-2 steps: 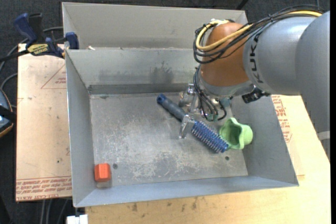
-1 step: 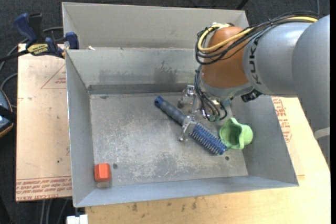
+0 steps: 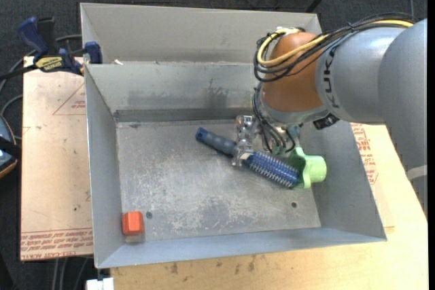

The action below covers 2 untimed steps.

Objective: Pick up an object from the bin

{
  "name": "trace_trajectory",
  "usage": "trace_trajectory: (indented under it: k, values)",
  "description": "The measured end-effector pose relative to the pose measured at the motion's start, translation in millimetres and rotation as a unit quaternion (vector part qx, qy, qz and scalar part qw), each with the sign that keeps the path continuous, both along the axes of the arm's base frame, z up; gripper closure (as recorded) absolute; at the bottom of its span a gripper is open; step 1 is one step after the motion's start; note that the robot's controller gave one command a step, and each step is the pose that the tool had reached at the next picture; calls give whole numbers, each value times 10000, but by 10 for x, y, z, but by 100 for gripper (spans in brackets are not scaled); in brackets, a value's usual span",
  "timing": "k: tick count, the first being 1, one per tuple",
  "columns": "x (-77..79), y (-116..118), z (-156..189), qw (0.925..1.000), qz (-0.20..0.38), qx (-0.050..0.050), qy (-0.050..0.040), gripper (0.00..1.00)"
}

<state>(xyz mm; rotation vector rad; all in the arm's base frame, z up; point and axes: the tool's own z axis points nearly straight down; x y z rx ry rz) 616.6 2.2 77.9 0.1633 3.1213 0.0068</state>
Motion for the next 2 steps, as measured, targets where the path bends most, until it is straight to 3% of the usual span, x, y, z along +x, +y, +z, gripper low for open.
trace_trajectory:
  k: [1,2]
  values:
    - [88,-308,1140,9951,991,-33,38,100]
    - [-395,512,1867,9797,2006,-25,47,100]
